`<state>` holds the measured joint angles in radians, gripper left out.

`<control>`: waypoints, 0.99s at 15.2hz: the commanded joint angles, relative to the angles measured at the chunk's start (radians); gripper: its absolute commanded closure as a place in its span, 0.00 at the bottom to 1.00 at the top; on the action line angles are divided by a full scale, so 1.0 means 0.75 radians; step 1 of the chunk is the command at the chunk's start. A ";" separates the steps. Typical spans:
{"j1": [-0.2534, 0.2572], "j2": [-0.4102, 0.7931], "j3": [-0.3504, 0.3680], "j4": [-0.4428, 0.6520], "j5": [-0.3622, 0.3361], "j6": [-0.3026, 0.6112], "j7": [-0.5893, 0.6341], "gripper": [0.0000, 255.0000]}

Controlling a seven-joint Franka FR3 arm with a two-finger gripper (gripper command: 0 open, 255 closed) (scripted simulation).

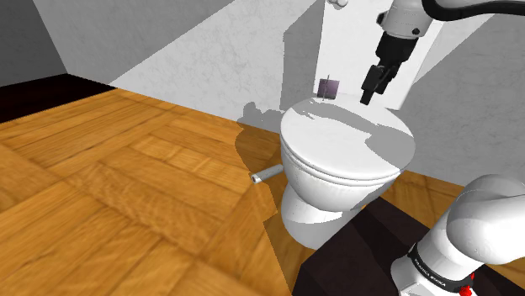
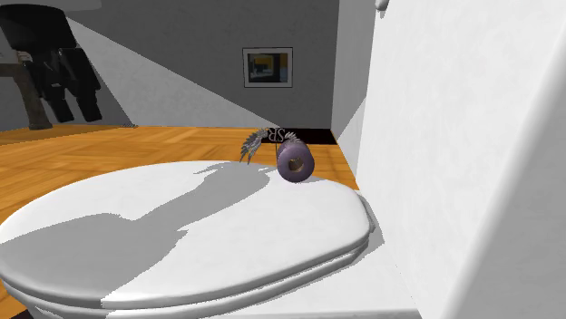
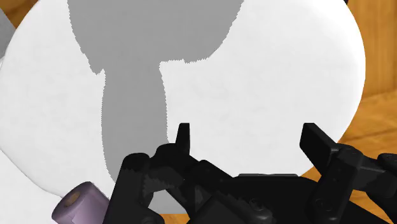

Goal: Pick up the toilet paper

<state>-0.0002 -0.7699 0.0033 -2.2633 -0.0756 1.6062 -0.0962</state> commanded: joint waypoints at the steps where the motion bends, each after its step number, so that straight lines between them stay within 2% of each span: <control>1: 0.000 0.000 0.000 0.000 0.000 0.000 0.000 0.00; 6: 0.034 -0.193 -0.250 -0.278 -0.070 0.392 -0.340 0.00; 10: 0.090 -0.247 -0.505 -0.414 -0.107 0.707 -0.638 0.00; 13: 0.182 -0.236 -0.732 -0.455 -0.107 0.929 -0.887 0.00; 15: 0.282 -0.219 -0.901 -0.451 -0.092 1.059 -1.064 0.00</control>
<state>0.1779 -0.9307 -0.6107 -2.5986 -0.1495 2.3511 -0.8194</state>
